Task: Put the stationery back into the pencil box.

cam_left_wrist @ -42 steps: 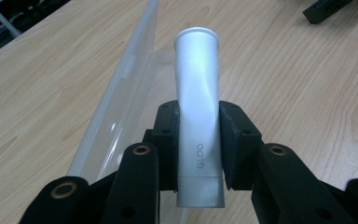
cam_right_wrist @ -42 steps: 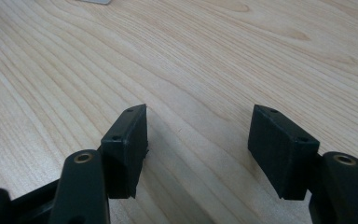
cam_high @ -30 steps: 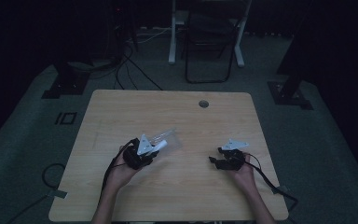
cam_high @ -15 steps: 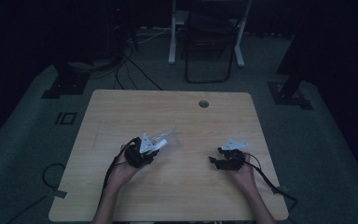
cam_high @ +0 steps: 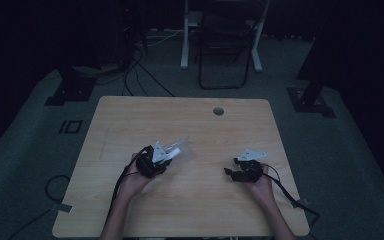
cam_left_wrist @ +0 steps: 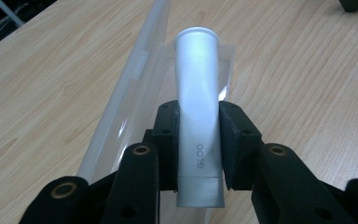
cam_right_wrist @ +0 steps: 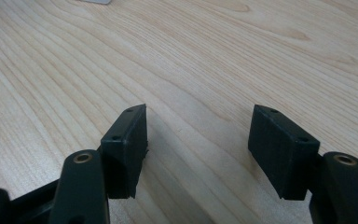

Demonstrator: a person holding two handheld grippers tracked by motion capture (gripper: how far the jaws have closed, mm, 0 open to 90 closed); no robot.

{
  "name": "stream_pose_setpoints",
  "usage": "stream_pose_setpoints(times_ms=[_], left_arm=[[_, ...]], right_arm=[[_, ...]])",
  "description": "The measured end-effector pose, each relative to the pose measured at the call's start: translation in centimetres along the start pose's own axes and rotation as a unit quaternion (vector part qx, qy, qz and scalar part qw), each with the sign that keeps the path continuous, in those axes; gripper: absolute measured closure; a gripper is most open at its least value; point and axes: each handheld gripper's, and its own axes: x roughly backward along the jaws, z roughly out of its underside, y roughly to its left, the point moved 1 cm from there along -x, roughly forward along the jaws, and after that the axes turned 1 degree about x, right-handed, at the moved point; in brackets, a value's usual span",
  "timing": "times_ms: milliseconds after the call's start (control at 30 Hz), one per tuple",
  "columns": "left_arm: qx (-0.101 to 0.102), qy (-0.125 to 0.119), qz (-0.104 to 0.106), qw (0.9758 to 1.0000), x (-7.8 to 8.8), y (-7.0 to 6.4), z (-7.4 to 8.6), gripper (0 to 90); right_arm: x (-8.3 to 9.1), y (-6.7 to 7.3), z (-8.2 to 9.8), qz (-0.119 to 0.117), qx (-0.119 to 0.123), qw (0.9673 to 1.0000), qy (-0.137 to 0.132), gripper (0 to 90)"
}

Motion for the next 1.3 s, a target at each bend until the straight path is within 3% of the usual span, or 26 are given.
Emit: stream_pose_setpoints(times_ms=[1300], left_arm=[[0.004,0.020,-0.008,0.9998,-1.6,0.8,0.7,70.6]], right_arm=[[0.0,0.0,0.0,0.000,0.000,1.0000,0.000,37.3]])
